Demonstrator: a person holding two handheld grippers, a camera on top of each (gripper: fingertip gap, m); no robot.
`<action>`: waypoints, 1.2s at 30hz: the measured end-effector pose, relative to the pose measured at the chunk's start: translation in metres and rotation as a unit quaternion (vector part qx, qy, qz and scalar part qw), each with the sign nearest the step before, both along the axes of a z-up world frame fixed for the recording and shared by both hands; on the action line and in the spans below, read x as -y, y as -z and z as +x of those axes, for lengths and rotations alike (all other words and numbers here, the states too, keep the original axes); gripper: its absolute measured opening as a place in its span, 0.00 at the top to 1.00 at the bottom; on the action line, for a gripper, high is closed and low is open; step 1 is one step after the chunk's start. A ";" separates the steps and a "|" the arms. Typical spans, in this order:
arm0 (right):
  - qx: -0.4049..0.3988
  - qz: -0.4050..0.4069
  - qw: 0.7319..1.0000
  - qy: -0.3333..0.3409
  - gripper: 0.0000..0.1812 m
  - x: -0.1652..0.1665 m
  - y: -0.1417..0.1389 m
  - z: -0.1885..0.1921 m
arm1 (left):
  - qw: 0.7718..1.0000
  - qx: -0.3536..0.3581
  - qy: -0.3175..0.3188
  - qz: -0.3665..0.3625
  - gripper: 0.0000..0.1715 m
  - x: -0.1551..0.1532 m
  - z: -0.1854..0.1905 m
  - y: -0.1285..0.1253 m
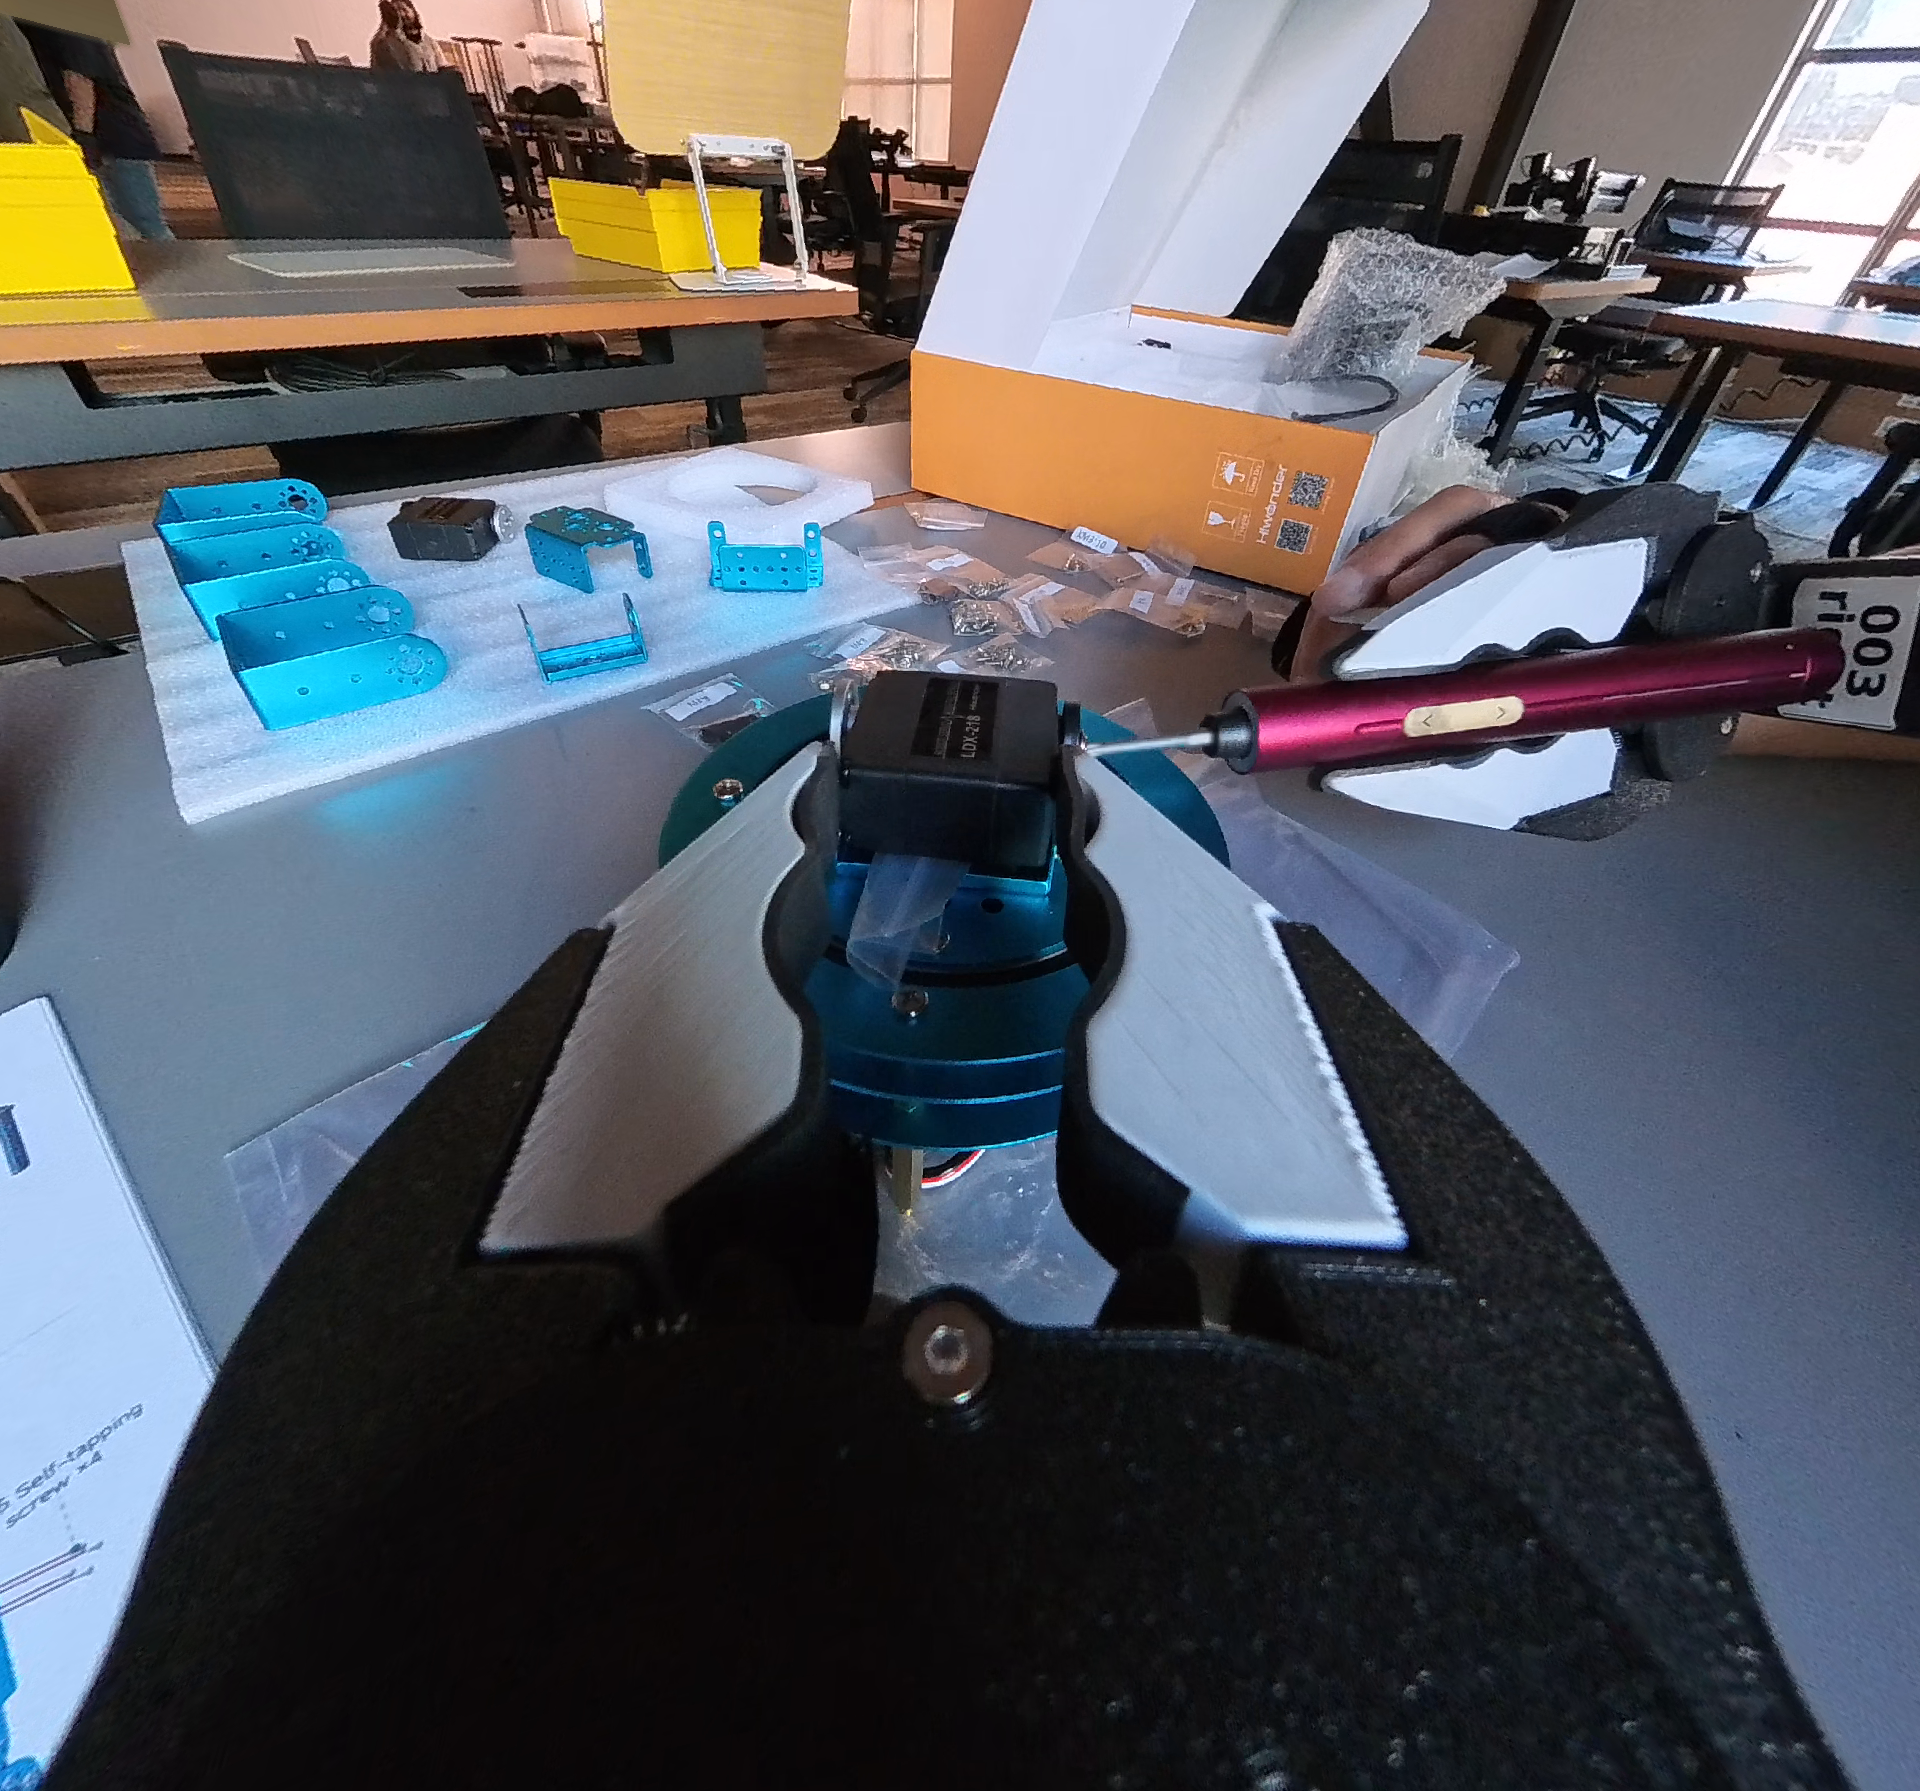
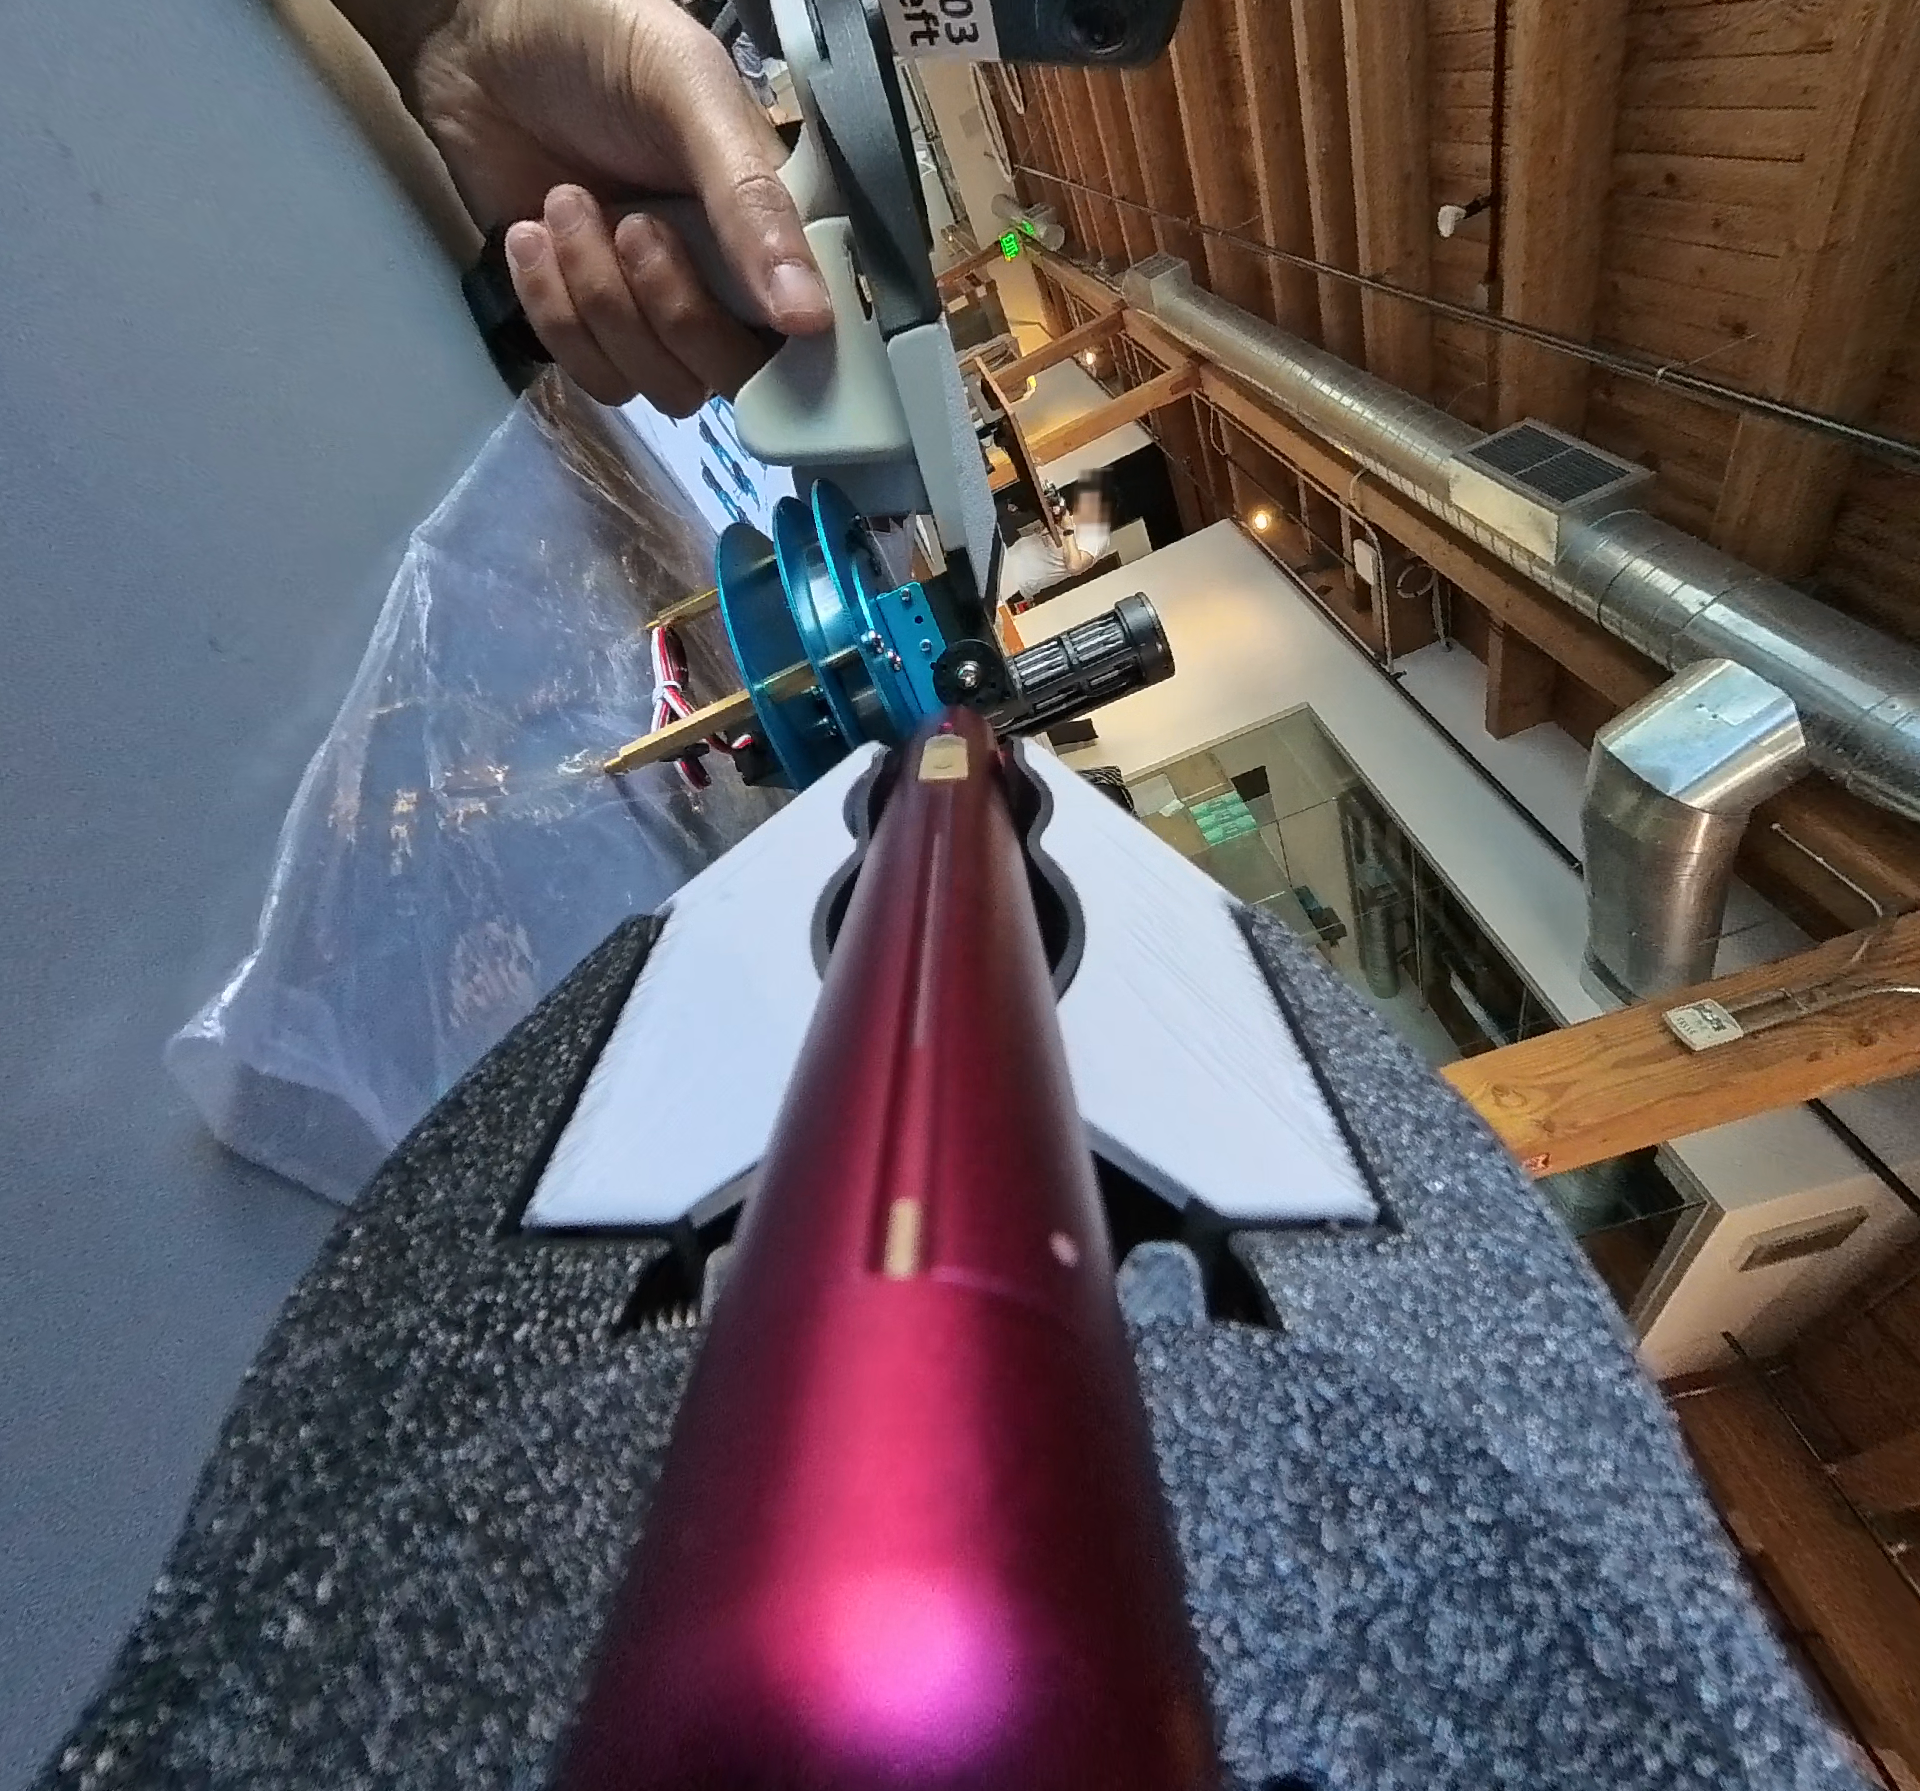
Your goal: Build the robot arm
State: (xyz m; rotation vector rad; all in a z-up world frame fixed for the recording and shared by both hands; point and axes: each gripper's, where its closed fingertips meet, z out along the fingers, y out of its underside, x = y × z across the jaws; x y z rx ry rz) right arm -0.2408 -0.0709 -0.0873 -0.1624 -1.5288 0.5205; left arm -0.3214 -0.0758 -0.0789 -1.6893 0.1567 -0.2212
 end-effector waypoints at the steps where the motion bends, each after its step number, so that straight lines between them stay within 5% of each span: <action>1: -0.001 0.000 1.000 0.001 0.88 0.000 0.000 0.000 | 1.000 0.000 0.000 0.000 0.76 0.000 0.000 0.000; 23: 0.024 -0.017 1.000 -0.009 0.88 0.002 0.003 0.000 | 1.000 0.010 0.007 -0.003 0.76 0.000 0.000 0.001; 36: 0.124 -0.216 0.968 -0.039 0.88 -0.007 -0.007 -0.004 | 1.000 0.009 0.007 -0.003 0.76 0.000 0.000 0.001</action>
